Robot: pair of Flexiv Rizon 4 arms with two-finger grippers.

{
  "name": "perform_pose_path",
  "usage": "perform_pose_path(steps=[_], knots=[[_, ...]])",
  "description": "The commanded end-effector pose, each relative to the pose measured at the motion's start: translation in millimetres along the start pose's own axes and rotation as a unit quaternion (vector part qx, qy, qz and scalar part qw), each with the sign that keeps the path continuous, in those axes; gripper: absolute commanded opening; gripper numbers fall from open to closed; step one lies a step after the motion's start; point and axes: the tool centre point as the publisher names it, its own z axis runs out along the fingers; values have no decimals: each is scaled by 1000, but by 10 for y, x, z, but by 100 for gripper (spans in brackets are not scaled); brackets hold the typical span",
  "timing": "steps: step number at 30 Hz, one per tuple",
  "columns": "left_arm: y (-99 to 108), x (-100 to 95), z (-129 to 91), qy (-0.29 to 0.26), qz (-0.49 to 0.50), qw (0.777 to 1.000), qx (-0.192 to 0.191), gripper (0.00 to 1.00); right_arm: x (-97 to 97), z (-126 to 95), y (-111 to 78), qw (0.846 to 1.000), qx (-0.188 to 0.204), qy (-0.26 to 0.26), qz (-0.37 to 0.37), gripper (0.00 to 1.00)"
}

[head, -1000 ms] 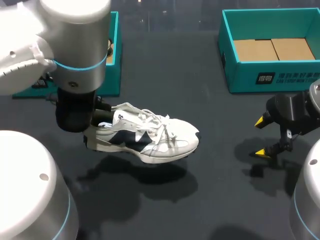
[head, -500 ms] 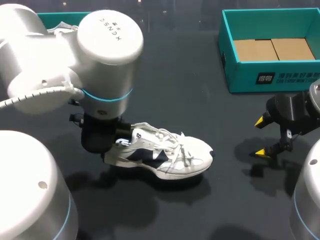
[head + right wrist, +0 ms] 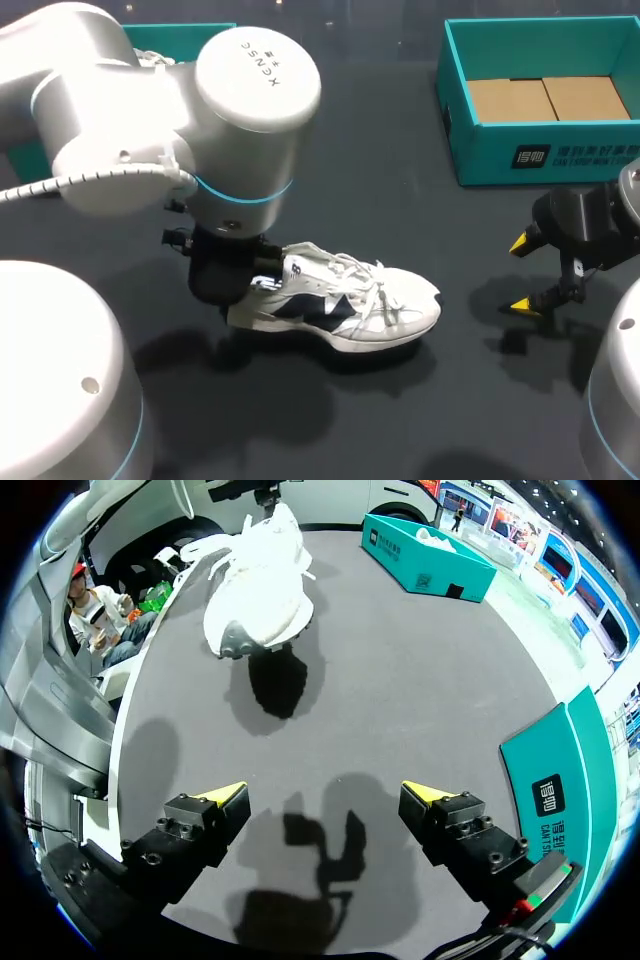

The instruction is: Take the shoe out of the shoebox, open the shoe tongue, remove and reinsert the insole, then place the shoe into the shoebox

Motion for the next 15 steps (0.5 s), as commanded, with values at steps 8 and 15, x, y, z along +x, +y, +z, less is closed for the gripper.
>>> perform_pose_path(steps=[8,15], knots=[[206,-435,325,24,-27,999,29,0,14,-1,-4,1000,1,-1,0,100],[193,-567,459,33,-34,998,40,0,14,-1,-4,1000,1,-1,0,100]])
